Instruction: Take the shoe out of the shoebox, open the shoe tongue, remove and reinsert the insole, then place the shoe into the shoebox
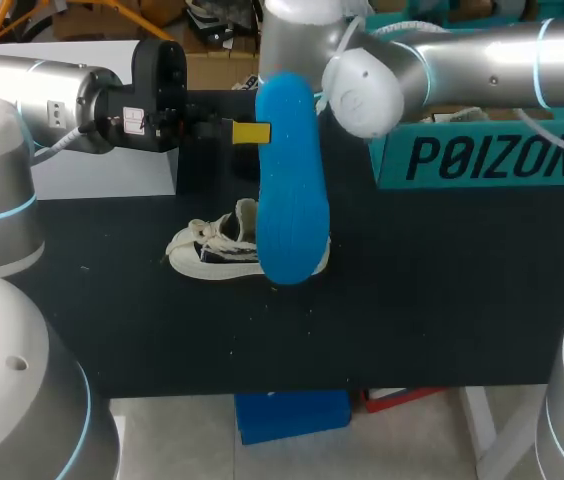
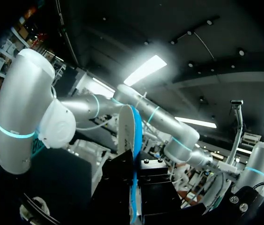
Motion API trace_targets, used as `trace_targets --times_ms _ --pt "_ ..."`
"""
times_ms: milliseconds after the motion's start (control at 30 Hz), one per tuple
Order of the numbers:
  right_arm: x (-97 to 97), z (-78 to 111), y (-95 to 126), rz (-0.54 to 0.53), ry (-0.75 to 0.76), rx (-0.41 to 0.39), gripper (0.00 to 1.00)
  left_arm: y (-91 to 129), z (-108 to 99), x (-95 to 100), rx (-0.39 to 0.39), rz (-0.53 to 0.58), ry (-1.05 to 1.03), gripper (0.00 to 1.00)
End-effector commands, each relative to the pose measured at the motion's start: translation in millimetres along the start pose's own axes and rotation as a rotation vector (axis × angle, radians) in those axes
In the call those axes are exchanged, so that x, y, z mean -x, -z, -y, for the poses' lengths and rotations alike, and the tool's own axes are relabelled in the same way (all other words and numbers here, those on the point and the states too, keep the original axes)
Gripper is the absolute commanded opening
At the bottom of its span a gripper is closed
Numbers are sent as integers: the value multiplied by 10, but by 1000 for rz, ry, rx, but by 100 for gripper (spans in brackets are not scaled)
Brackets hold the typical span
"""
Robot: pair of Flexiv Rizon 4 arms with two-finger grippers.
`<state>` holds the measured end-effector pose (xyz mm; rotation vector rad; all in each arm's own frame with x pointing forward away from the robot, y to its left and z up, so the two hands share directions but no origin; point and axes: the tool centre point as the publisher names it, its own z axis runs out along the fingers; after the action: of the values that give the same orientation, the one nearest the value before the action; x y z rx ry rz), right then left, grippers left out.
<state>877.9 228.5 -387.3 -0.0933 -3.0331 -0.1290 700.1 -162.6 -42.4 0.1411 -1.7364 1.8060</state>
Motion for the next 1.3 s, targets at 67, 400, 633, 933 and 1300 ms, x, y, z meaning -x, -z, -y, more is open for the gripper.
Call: trace_targets --times_ms 67,400,633,933,1300 --pt "99 -142 -102 -18 13 -142 100 -11 -13 3 -1 2 -2 0" --pt "148 -185 -146 -27 28 -142 100 -11 -13 3 -1 2 -2 0" --pt "117 -142 -150 3 6 -152 0 -11 -13 3 -1 2 -2 0" --pt "104 -139 -143 14 13 -133 0 -11 -13 3 -1 2 -2 0" --pt "104 -139 -143 14 13 -133 0 -11 -13 3 -1 2 -2 0"
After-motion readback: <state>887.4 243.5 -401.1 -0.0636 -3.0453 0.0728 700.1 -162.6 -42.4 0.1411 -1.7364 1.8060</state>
